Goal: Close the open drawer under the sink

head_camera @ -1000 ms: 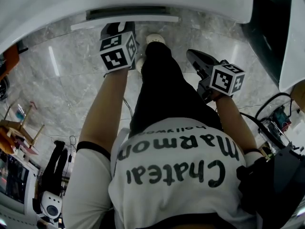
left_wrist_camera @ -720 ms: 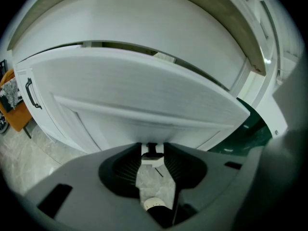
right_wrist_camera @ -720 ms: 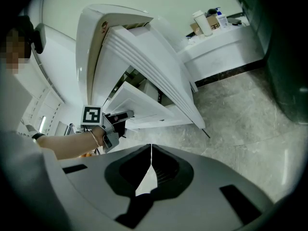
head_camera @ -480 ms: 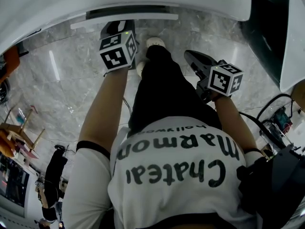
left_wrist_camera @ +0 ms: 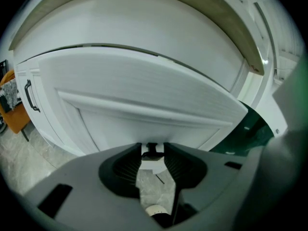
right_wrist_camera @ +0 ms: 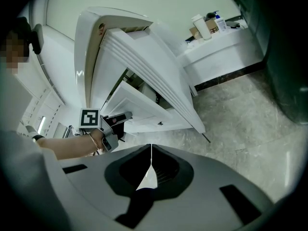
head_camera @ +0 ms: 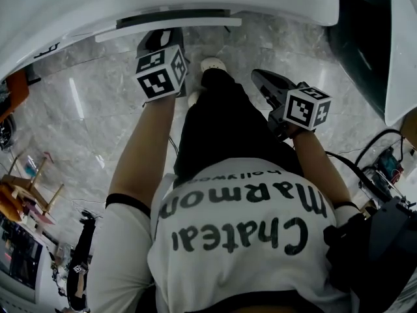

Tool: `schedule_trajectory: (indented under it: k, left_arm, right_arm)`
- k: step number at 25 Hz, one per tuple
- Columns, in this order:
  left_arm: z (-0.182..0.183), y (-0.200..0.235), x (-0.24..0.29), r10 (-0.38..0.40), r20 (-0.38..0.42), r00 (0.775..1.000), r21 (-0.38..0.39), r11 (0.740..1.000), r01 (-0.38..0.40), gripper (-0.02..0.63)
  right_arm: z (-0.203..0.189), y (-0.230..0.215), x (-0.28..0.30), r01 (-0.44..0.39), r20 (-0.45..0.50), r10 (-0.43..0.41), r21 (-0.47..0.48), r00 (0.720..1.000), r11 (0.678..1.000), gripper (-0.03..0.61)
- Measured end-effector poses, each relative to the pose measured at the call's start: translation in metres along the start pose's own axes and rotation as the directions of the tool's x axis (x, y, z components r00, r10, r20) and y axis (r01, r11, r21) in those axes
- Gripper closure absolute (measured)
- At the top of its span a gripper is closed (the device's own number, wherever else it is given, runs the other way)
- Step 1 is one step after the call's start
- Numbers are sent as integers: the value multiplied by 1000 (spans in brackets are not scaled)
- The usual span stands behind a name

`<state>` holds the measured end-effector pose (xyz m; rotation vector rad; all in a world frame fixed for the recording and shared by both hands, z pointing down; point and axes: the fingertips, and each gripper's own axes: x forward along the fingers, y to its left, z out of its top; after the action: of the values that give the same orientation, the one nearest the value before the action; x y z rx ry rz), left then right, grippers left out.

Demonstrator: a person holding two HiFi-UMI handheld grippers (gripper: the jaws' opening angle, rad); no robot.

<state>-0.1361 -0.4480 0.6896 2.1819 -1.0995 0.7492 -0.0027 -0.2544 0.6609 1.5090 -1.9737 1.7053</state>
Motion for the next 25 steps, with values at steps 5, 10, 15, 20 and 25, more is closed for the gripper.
schedule_trajectory:
  k: [5, 10, 15, 20, 25]
  left_arm:
    - [7, 1, 3, -4, 18, 1000, 1, 1000, 4, 469]
    - [14, 0, 9, -4, 39, 999, 2, 1000, 4, 469]
    - [14, 1, 12, -4, 50, 999, 2, 1000, 4, 468]
    - [16, 1, 8, -5, 68, 998, 3, 1000, 5, 468]
    - [27, 1, 17, -8, 79, 997, 2, 1000, 8, 468]
  right_arm:
    - [2, 1, 3, -1, 8, 1, -5, 1000, 1000, 566]
    - [10, -5, 1, 8, 30, -8, -5, 1000, 1000, 566]
    - [13, -9, 5, 8, 32, -8, -9, 999, 1000, 566]
    - [12, -6, 6, 8, 38, -8, -17, 999, 1000, 566]
    - [15, -13, 4, 15, 53, -15, -14, 998, 1000, 566]
